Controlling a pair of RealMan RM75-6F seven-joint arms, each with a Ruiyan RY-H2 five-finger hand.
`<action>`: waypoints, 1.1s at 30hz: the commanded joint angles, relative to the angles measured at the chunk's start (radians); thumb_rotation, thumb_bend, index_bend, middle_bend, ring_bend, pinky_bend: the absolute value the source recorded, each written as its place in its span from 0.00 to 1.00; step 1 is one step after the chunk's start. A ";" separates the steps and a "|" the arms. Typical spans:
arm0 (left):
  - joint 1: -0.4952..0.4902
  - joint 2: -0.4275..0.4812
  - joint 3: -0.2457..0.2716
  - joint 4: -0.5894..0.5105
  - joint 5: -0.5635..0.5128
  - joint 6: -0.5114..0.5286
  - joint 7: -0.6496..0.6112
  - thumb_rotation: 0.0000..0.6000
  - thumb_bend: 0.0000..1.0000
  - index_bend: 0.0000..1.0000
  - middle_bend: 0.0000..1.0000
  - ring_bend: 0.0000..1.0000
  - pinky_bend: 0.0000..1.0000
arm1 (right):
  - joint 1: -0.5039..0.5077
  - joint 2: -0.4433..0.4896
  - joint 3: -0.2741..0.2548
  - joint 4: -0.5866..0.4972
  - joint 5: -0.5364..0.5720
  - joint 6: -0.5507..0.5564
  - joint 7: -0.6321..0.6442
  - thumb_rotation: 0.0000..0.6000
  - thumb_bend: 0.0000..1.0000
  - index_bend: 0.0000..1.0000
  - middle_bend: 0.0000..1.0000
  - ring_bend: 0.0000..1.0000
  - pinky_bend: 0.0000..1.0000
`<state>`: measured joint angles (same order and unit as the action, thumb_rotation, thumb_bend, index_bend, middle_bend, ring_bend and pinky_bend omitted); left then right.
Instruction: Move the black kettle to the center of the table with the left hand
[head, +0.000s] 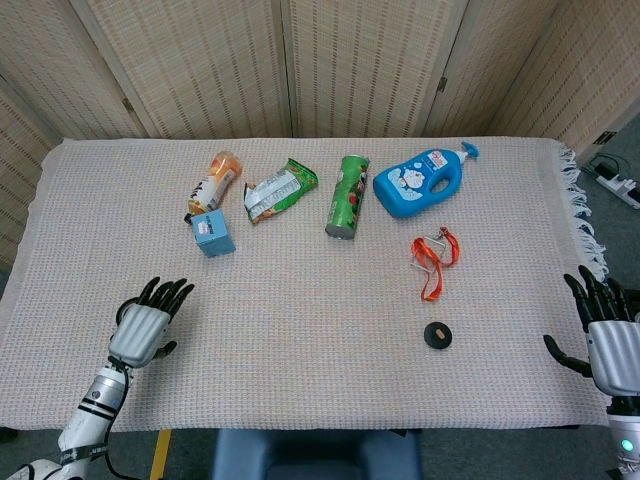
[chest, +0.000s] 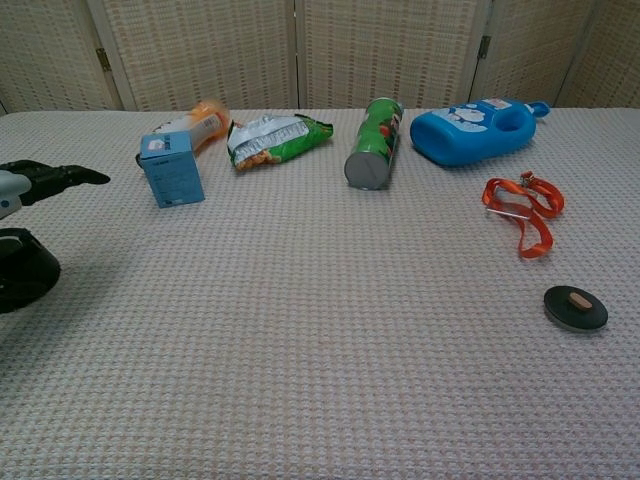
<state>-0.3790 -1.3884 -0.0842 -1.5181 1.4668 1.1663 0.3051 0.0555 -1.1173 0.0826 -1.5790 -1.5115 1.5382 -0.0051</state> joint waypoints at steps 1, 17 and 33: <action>0.001 -0.019 -0.008 0.049 -0.033 0.002 -0.018 1.00 0.17 0.06 0.03 0.08 0.00 | -0.001 0.000 0.000 0.000 -0.001 0.002 0.001 1.00 0.31 0.00 0.00 0.11 0.00; 0.065 0.027 -0.006 0.107 -0.110 0.062 -0.130 1.00 0.28 0.19 0.12 0.16 0.00 | 0.003 -0.003 -0.002 -0.006 -0.018 0.006 -0.001 1.00 0.31 0.00 0.00 0.11 0.00; 0.069 -0.026 -0.028 0.260 -0.048 0.168 -0.210 1.00 0.53 0.59 0.38 0.41 0.12 | -0.002 0.000 -0.008 0.001 -0.038 0.021 0.027 1.00 0.31 0.00 0.00 0.12 0.00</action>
<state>-0.3079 -1.4083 -0.1075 -1.2657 1.4180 1.3302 0.0999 0.0546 -1.1171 0.0755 -1.5786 -1.5485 1.5579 0.0210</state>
